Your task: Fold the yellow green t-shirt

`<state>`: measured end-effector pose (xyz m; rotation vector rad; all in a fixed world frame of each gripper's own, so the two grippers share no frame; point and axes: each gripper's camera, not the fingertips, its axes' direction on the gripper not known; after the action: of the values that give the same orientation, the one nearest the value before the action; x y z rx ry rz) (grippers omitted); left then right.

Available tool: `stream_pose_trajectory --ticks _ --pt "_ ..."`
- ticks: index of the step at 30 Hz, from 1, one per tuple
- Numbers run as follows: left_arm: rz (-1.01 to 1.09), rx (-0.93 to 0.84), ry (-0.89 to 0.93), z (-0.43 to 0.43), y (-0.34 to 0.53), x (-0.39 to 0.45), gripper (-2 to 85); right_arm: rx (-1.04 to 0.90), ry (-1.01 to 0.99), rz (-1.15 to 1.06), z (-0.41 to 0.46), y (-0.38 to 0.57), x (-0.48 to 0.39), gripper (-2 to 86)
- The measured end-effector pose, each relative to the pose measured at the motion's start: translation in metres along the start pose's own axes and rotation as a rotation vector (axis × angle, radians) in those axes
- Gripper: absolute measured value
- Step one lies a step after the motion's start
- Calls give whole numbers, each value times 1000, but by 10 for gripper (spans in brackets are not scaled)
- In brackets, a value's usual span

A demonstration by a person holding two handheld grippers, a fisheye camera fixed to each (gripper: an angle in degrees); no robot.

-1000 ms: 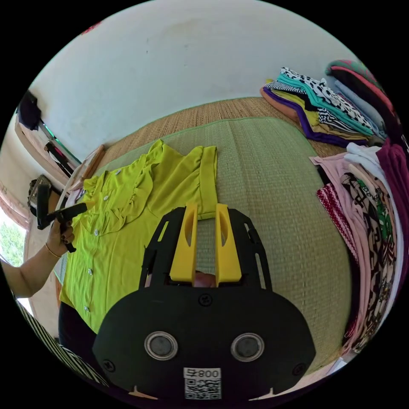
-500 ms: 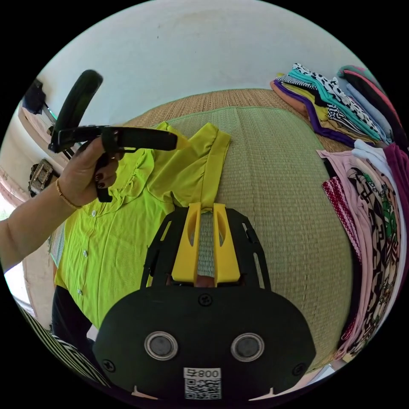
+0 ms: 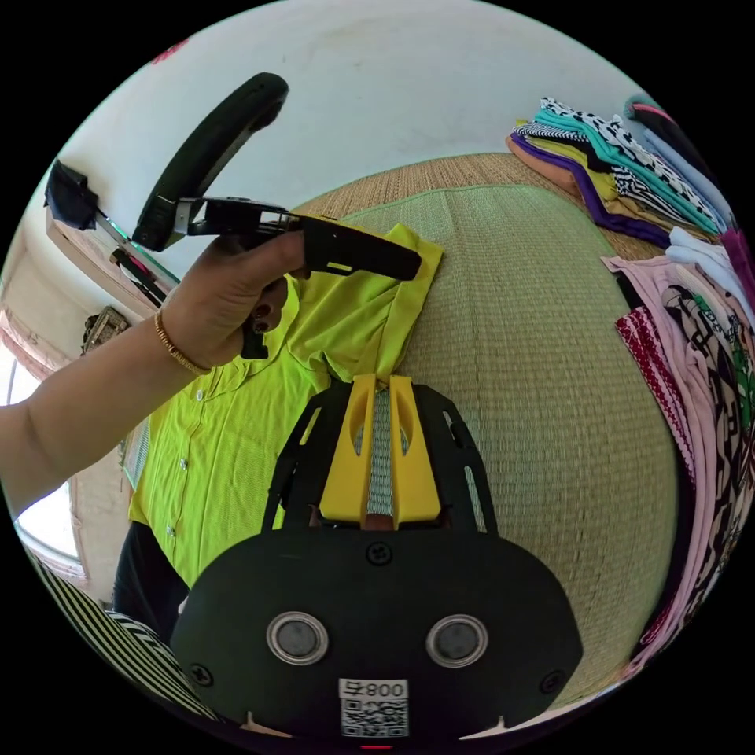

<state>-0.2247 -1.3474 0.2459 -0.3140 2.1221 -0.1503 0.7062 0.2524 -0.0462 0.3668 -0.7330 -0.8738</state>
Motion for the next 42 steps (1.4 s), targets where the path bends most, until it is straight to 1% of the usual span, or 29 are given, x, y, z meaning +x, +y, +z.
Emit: stream_pose_trajectory --ticks 2,3,5,7,10,14,17,20,22,24,28,31,36,40,42 --pt "3 17 22 1 -1 2 78 -1 -11 5 -5 -1 4 30" --pt "12 -7 26 8 -3 3 79 -1 -17 7 -9 -2 6 30" --pt "20 -68 -13 23 -6 3 79 -3 -25 3 -14 -3 9 29" --pt "36 -56 -31 30 -6 -2 67 -3 -31 1 -22 -4 12 28" --pt "-2 -52 -10 34 -5 -16 30 -4 -53 12 -31 -6 20 27" --pt "-81 -20 86 34 1 -41 15 1 -113 40 -43 -6 36 26" --pt "-150 86 187 21 14 -62 11 26 -147 53 -57 -3 47 25" --pt "-225 198 272 4 33 -84 9 97 -205 69 -76 2 59 24" --pt "-294 283 340 -9 54 -103 8 137 -272 59 -86 5 64 23" --pt "-347 326 387 -17 70 -119 8 154 -351 28 -93 4 63 23" --pt "-474 411 487 -27 108 -157 7 161 -405 -69 -108 1 50 23" --pt "-541 442 517 -29 132 -181 6 155 -492 -110 -111 1 45 24" --pt "-630 463 554 -25 167 -207 7 89 -494 -170 -106 0 33 25" --pt "-721 468 573 -18 195 -227 7 44 -541 -175 -100 -2 33 25" --pt "-741 476 572 -16 204 -231 8 28 -532 -187 -99 -2 30 25"
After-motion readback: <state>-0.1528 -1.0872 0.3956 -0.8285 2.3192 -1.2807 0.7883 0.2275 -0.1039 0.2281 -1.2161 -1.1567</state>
